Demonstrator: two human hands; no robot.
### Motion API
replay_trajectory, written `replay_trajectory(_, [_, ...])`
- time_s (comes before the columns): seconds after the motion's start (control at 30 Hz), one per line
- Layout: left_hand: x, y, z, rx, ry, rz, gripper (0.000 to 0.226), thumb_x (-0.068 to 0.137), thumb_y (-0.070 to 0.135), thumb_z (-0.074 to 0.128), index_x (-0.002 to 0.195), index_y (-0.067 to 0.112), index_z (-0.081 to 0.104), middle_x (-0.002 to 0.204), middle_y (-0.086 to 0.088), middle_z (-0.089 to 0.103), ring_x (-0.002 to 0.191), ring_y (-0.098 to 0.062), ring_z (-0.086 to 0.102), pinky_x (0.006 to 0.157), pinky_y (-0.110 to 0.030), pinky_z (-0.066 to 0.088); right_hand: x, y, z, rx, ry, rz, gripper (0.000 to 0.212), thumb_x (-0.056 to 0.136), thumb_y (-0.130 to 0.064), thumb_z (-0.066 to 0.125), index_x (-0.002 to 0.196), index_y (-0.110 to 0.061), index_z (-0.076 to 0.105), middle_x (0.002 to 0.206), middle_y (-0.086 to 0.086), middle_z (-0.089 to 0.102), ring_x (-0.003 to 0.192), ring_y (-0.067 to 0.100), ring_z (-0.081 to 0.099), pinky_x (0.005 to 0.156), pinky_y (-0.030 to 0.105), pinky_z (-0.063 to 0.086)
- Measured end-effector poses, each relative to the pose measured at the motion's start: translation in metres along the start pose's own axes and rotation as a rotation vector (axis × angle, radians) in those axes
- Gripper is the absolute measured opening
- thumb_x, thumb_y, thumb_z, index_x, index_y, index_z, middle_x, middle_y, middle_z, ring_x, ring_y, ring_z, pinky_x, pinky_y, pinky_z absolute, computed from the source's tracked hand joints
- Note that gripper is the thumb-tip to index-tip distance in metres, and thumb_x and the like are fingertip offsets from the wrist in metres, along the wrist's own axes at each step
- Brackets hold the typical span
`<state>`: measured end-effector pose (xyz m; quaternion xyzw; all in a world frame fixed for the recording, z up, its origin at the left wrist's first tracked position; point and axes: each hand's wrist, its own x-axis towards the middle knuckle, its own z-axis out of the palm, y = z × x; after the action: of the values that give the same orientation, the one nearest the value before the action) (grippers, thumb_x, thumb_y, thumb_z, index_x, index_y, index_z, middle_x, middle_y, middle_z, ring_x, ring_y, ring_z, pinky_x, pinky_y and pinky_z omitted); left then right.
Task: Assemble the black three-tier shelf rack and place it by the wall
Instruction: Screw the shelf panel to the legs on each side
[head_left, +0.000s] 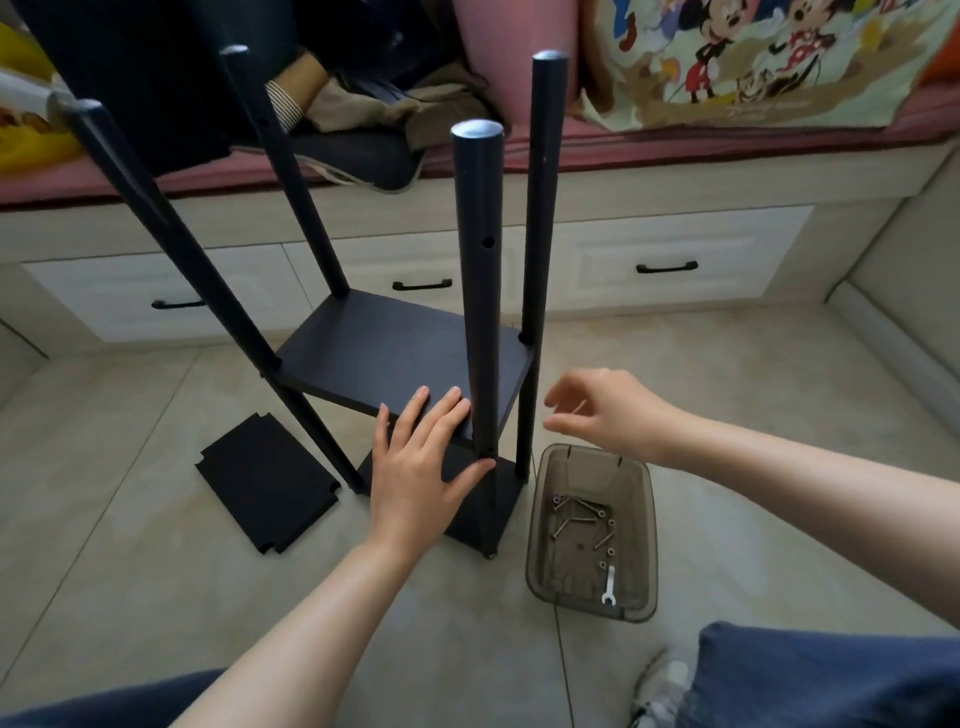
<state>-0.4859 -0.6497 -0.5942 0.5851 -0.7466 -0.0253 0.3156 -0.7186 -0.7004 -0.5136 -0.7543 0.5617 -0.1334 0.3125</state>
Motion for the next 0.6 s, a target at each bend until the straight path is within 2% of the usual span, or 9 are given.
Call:
replay_trajectory(0.13, [0.000,0.000,0.000,-0.003,-0.017,-0.009,0.070,0.088,0.061,0.049,0.142,0.018,0.057,0.153,0.006,0.048,0.151,-0.016,0.025,0.126,-0.047,0.001,0.019,0.041,0.043,-0.163,-0.217,0.177,0.024,0.092,-0.031,0.067,0.110,-0.015,0.065,0.104,0.002,0.068,0.096,0.021,0.065,0.086,0.034,0.055])
replay_trajectory(0.27, [-0.001,0.001,0.000,-0.013,-0.037,-0.025,0.065,0.089,0.055,0.059,0.144,0.020,0.055,0.155,0.007,0.047,0.153,-0.016,0.022,0.126,-0.043,-0.003,0.030,0.080,0.090,-0.294,-0.446,0.366,0.012,0.095,-0.027,0.060,0.098,-0.016,0.062,0.095,0.005,0.070,0.076,0.019,0.065,0.068,0.032,0.055])
replay_trajectory(0.33, [-0.003,0.003,0.002,-0.022,-0.035,-0.056,0.064,0.089,0.053,0.058,0.144,0.021,0.055,0.155,0.008,0.046,0.153,-0.014,0.019,0.125,-0.042,-0.002,0.031,0.098,0.115,-0.225,-0.507,0.468,0.013,0.097,-0.020,0.056,0.104,-0.012,0.062,0.092,0.006,0.069,0.072,0.018,0.067,0.064,0.029,0.057])
replay_trajectory(0.43, [-0.009,0.008,0.008,-0.015,0.006,-0.089,0.058,0.092,0.049,0.060,0.142,0.022,0.056,0.154,0.008,0.047,0.152,-0.009,0.018,0.119,-0.044,0.011,0.030,0.123,0.150,-0.140,-0.510,0.536,0.025,0.098,-0.015,0.054,0.123,-0.010,0.055,0.105,0.008,0.065,0.094,0.025,0.068,0.081,0.035,0.059])
replay_trajectory(0.5, [-0.011,0.009,0.010,-0.004,0.017,-0.100,0.056,0.094,0.050,0.059,0.142,0.022,0.056,0.155,0.008,0.047,0.152,-0.007,0.017,0.111,-0.040,0.016,0.028,0.136,0.166,-0.100,-0.488,0.530,0.036,0.098,-0.018,0.052,0.134,-0.014,0.047,0.121,0.010,0.060,0.108,0.028,0.061,0.090,0.037,0.054])
replay_trajectory(0.6, [-0.011,0.008,0.013,0.013,0.015,-0.101,0.059,0.091,0.054,0.053,0.141,0.022,0.057,0.155,0.010,0.044,0.152,-0.006,0.017,0.106,-0.038,0.018,0.029,0.154,0.180,-0.075,-0.466,0.508,0.048,0.100,-0.020,0.048,0.146,-0.019,0.036,0.142,0.013,0.050,0.124,0.029,0.053,0.100,0.035,0.043])
